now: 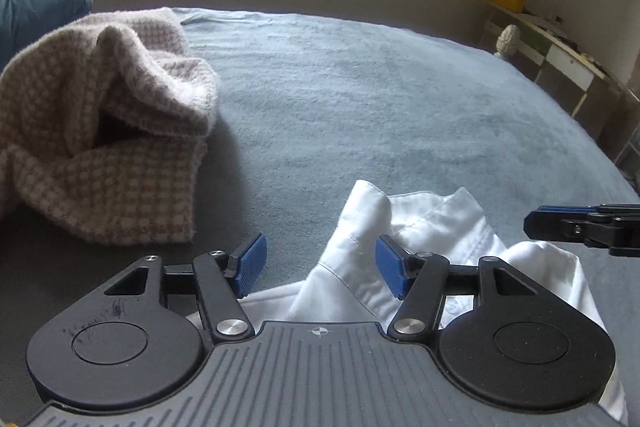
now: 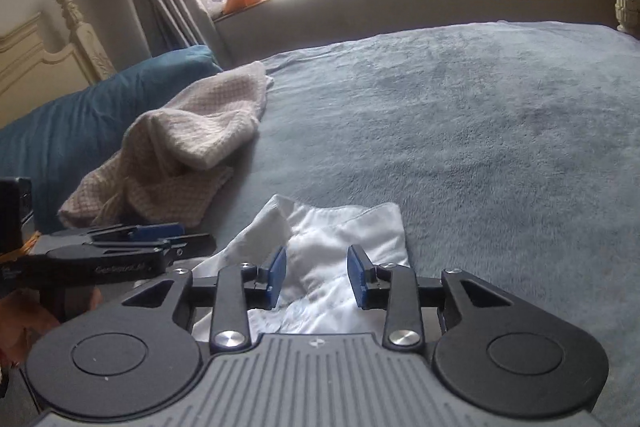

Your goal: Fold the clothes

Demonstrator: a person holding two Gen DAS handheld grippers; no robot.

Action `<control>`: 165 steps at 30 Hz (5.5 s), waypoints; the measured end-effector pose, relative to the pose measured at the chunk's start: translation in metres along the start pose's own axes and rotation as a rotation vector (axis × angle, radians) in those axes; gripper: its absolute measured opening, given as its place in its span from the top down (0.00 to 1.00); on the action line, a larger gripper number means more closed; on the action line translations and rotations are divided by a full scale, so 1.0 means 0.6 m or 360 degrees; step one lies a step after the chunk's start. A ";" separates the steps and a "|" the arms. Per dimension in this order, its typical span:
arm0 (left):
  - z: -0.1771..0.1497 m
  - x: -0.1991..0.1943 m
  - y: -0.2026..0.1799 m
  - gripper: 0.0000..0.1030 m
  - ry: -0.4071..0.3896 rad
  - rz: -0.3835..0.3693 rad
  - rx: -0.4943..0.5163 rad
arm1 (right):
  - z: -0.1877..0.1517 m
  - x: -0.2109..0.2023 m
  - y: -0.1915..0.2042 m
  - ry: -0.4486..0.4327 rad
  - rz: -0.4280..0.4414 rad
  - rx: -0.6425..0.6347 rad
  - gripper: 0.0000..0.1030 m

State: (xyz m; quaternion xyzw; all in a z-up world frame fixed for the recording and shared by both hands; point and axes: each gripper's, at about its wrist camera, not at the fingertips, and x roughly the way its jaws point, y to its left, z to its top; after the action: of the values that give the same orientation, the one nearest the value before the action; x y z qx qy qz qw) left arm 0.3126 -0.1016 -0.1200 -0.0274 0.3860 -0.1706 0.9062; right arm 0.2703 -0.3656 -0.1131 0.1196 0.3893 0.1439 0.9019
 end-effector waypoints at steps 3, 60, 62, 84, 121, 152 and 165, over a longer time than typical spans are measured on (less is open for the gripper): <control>0.006 0.020 0.003 0.41 0.0021 -0.0021 -0.0048 | 0.017 0.059 -0.030 0.0038 -0.0089 0.0143 0.65; -0.174 -0.166 -0.068 0.52 -0.0260 -0.0148 0.0693 | -0.190 -0.117 0.082 -0.0085 -0.0099 -0.0579 0.74; -0.173 -0.142 -0.070 0.52 -0.0236 -0.0135 0.0663 | -0.170 -0.100 0.032 -0.0010 -0.0036 -0.0132 0.74; -0.198 -0.092 -0.091 0.52 -0.0121 -0.0079 0.0617 | -0.101 0.024 -0.075 0.0103 -0.0055 0.0439 0.87; -0.159 -0.426 0.027 0.21 -0.0119 -0.0107 0.0188 | -0.236 -0.364 0.035 -0.0377 0.0213 0.0496 0.78; -0.491 -0.500 0.129 0.19 0.0472 -0.0366 -0.0453 | -0.496 -0.284 0.247 0.0449 0.0434 0.0274 0.54; -0.527 -0.463 0.149 0.21 0.0677 -0.0658 -0.0707 | -0.513 -0.257 0.241 0.0519 0.0379 0.0395 0.53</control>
State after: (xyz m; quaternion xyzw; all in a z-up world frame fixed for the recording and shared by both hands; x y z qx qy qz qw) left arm -0.0647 0.1001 -0.1655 -0.2647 0.5796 -0.2639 0.7241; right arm -0.0816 -0.2536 -0.1682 0.2498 0.5276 0.2177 0.7822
